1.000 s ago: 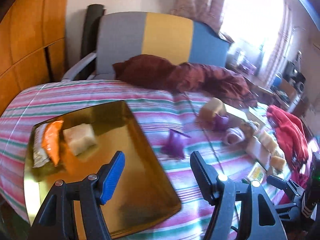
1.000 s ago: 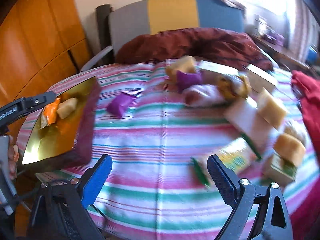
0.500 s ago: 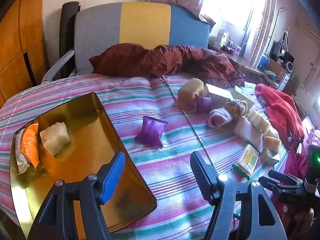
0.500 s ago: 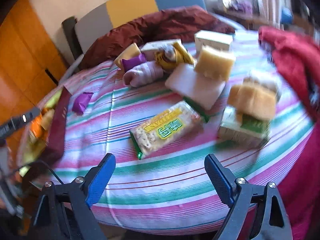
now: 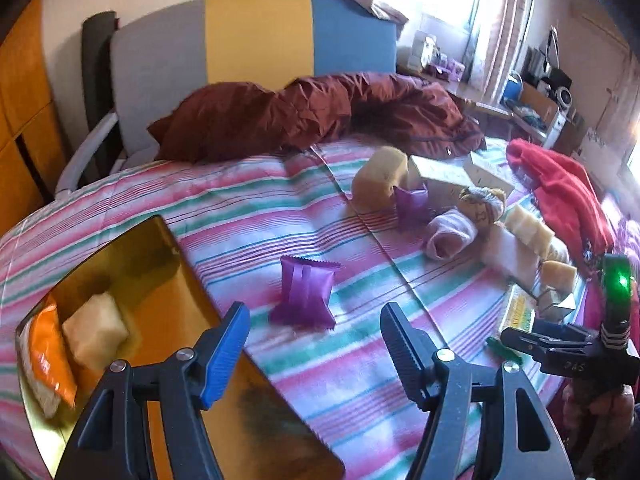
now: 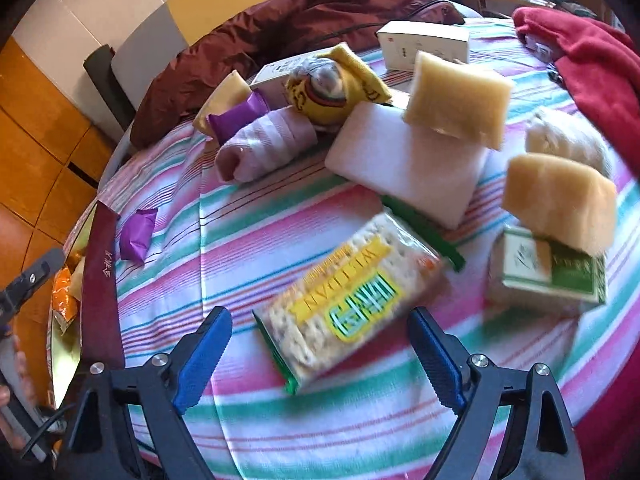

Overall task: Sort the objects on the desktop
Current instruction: 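Grasp the purple packet with the left tool while the right tool grasps the WEIDAN cracker pack, then carry the purple packet and cracker pack to the gold tray and release both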

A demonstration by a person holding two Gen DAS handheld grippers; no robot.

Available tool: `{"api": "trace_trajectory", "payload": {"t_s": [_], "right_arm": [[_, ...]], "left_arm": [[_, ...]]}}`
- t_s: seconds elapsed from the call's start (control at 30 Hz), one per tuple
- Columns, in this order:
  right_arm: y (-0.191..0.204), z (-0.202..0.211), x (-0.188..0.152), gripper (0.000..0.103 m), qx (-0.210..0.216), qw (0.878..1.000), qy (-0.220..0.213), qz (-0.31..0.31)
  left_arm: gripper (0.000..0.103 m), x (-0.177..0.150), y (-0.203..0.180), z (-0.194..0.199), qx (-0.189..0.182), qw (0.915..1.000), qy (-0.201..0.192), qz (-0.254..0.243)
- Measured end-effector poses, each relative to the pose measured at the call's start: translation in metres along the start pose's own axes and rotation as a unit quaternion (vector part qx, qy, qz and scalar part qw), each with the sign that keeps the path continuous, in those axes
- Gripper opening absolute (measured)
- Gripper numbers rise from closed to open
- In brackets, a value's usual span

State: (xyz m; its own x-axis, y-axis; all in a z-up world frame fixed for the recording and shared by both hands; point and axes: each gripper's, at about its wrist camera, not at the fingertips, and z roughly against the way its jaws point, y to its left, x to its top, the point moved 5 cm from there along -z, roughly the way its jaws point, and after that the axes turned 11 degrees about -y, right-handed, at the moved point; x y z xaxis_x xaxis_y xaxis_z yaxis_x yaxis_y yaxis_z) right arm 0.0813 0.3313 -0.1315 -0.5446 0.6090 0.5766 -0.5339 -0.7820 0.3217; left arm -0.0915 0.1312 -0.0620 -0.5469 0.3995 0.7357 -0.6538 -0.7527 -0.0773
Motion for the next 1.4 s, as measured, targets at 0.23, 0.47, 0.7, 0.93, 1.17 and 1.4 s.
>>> {"api": "trace_trajectory", "payload": {"t_s": [0.23, 0.47, 0.7, 0.93, 1.17, 1.4], "right_arm": [[0.010, -0.016, 0.010, 0.090, -0.023, 0.999, -0.007, 0.040], [0.008, -0.020, 0.015, 0.087, -0.038, 0.997, -0.011, 0.068], [0.010, -0.024, 0.017, 0.087, -0.045, 0.995, -0.012, 0.085], [0.012, -0.029, 0.020, 0.069, -0.066, 0.991, -0.019, 0.113], [0.005, -0.020, 0.020, 0.053, -0.054, 0.991, -0.025, 0.119], [0.003, -0.008, 0.005, 0.053, -0.035, 0.989, -0.018, 0.145]], "left_arm": [[0.069, 0.004, -0.001, -0.045, -0.006, 0.9984, 0.048, -0.028], [0.067, -0.004, -0.006, -0.084, 0.011, 0.9930, 0.098, -0.066], [0.056, -0.012, -0.004, -0.107, 0.034, 0.9878, 0.132, -0.076], [0.042, -0.018, -0.008, -0.103, 0.036, 0.9867, 0.137, -0.080], [0.042, -0.021, -0.031, -0.069, -0.002, 0.9920, 0.106, -0.068], [0.042, -0.027, -0.071, -0.041, -0.025, 0.9956, 0.074, -0.051]]}}
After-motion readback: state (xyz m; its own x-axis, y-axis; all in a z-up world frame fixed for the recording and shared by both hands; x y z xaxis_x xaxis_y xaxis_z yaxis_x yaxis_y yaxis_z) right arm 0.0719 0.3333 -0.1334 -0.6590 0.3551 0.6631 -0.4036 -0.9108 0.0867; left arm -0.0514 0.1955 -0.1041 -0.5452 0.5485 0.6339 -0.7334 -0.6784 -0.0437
